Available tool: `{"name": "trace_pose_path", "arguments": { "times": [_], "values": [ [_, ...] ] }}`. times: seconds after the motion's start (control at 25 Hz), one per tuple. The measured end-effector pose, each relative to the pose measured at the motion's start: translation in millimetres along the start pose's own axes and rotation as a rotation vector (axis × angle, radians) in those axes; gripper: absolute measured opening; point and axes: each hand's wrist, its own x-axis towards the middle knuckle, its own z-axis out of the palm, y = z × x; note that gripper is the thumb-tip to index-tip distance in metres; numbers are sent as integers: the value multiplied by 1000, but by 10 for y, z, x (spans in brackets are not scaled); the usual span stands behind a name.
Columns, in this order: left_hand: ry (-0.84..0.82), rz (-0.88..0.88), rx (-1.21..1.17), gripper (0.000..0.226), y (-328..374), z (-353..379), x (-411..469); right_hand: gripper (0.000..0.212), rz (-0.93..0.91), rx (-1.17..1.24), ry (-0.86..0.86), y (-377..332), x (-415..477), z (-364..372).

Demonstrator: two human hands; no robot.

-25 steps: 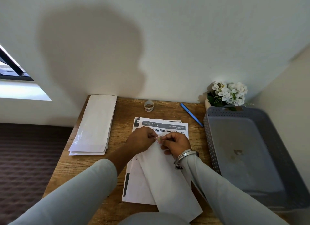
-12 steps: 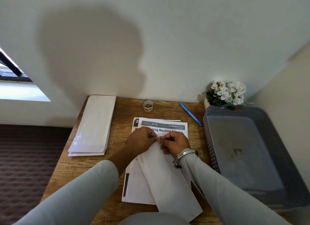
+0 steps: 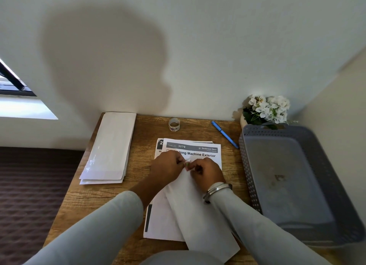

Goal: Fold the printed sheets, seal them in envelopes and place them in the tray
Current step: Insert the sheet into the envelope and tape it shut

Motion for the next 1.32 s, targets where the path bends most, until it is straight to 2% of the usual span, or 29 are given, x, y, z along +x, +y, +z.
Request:
{"name": "trace_pose_path", "arguments": {
  "times": [0.16, 0.28, 0.4, 0.72, 0.88, 1.04, 1.32],
  "values": [
    [64, 23, 9, 8, -29, 31, -52, 31, -167, -297, -18, -5, -213, 15],
    [175, 184, 67, 4, -94, 78, -125, 50, -249, -460, -68, 14, -290, 47],
    [283, 391, 247, 16, -206, 125, -194, 58, -279, -543, -40, 47, -323, 100],
    [416, 539, 521, 42, -349, 252, -441, 53, -321, -549, -3, 2, -341, 73],
    [432, 583, 516, 45, -441, 279, -458, 51, -380, -635, -51, 59, -283, 82],
    [409, 587, 487, 44, -494, 255, -441, 55, -309, -618, -119, -11, -242, 47],
    [381, 562, 485, 45, -518, 267, -443, 54, -195, -585, -118, -149, -162, 59]
  ]
}}
